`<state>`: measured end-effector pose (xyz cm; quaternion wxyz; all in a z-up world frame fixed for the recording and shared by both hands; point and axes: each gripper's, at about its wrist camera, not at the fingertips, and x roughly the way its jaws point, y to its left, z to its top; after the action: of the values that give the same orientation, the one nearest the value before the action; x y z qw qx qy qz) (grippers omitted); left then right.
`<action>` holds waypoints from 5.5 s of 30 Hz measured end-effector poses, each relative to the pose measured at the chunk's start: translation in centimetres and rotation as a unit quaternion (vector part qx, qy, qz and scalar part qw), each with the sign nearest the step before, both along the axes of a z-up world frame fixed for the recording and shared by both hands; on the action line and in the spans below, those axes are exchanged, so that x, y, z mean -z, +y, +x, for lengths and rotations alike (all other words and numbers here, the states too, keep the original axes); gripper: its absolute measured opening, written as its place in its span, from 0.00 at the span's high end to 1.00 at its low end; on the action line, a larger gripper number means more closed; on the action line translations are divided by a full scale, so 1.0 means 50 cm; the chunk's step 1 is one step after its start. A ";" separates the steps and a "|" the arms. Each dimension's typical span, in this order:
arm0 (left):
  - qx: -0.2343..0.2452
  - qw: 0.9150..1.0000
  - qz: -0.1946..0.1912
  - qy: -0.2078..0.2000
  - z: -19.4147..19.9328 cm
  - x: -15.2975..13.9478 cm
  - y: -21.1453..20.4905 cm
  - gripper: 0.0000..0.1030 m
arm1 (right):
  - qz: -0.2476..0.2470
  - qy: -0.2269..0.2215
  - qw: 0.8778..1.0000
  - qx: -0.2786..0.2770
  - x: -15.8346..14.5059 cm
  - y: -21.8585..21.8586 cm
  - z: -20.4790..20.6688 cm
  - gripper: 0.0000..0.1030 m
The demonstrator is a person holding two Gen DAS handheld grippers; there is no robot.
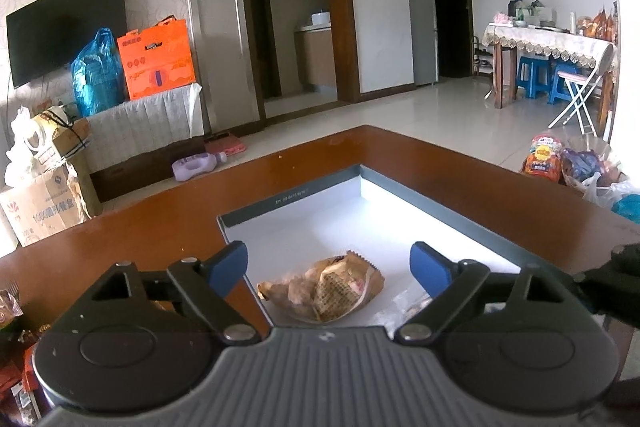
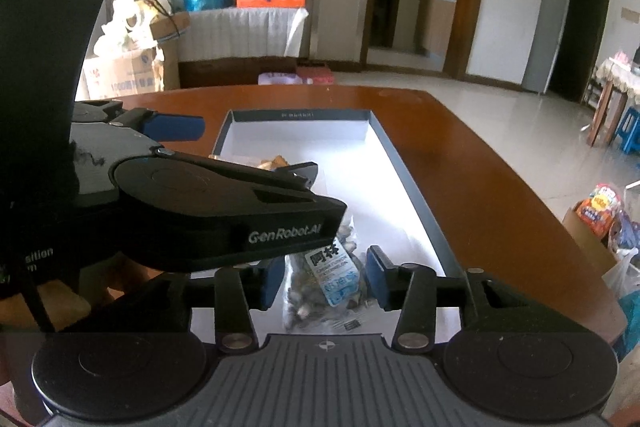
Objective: Organize snacks
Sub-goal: 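Withdraw both tools from the box back over the table, then grasp the dark tube with the right gripper while the left gripper grasps the candy packet, then lift the dark tube and candy packet and carry them toward the box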
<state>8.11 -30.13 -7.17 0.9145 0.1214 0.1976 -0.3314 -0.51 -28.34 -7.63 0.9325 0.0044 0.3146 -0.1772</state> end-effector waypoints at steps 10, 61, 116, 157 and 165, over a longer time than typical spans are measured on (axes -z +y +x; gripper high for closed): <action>-0.021 1.000 0.001 -0.003 -0.030 -0.018 0.055 0.12 | -0.018 -0.021 1.000 0.002 -0.010 0.028 -0.017 0.31; -0.293 0.952 0.079 0.050 -0.009 0.061 0.752 0.12 | -0.003 0.011 0.974 -0.224 0.016 0.390 0.129 0.27; -0.212 0.972 0.021 0.099 0.030 0.019 0.748 0.97 | 0.016 0.047 0.946 -0.321 -0.045 0.413 0.124 0.76; -0.147 0.982 0.020 0.116 0.110 0.112 0.723 0.82 | -0.007 0.110 0.936 -0.334 0.033 0.391 0.107 0.74; -0.150 0.982 0.013 0.115 0.104 0.097 0.720 0.93 | -0.011 0.096 0.935 -0.342 0.016 0.398 0.095 0.75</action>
<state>13.32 5.88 -12.02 0.9232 0.0635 0.3221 -0.2000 4.23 -8.42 -8.44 0.9022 -0.1312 0.3827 0.1494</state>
